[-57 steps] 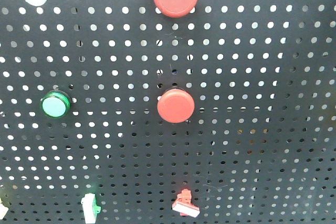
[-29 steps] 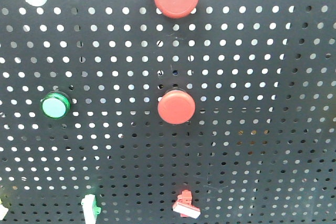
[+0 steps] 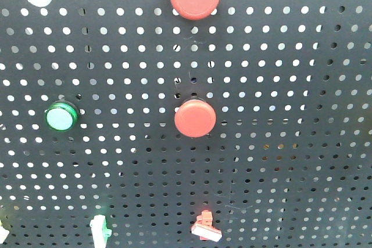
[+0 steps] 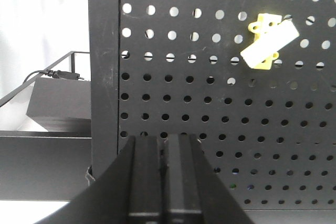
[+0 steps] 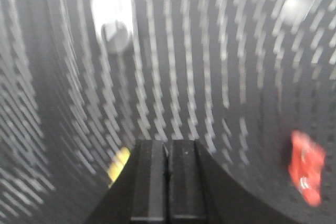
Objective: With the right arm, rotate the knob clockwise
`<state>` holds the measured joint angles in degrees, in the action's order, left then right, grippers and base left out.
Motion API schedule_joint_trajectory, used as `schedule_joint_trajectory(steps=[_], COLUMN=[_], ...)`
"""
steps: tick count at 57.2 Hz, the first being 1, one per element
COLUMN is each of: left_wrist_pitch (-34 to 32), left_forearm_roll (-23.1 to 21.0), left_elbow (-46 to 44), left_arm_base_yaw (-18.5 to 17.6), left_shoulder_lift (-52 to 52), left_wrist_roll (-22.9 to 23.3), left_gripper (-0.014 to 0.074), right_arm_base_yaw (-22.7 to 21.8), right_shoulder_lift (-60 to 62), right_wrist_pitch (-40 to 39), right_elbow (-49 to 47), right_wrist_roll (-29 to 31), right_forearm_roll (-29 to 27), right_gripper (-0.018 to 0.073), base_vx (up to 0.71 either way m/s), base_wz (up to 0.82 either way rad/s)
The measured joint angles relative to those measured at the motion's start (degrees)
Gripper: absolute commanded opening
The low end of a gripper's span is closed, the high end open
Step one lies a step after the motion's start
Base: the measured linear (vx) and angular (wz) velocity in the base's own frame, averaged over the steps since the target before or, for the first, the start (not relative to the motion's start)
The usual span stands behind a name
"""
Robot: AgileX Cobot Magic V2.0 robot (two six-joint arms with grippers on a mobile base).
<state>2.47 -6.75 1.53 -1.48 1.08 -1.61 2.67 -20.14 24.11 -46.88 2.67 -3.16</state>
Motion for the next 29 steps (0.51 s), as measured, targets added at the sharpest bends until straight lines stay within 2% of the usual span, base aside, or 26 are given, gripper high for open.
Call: schedule_joint_trajectory(steps=[13,29], left_wrist_pitch=[0.00,0.00], left_forearm_roll=[0.00,0.00], left_elbow=[0.00,0.00], left_arm_base_yaw=[0.00,0.00], left_shoulder_lift=[0.00,0.00], left_wrist_roll=[0.00,0.00], left_gripper=[-0.0006,-0.0006], right_arm_base_yaw=[0.00,0.00], right_shoulder_lift=[-1.84,-1.97], right_wrist_pitch=[-13.39,-15.23], right_elbow=[14.27,24.61], right_wrist_roll=[1.82,1.89], right_forearm_roll=[0.00,0.00], right_gripper=[-0.0009,-0.0009], base_vx=[0.00,0.00], base_wz=[0.00,0.00])
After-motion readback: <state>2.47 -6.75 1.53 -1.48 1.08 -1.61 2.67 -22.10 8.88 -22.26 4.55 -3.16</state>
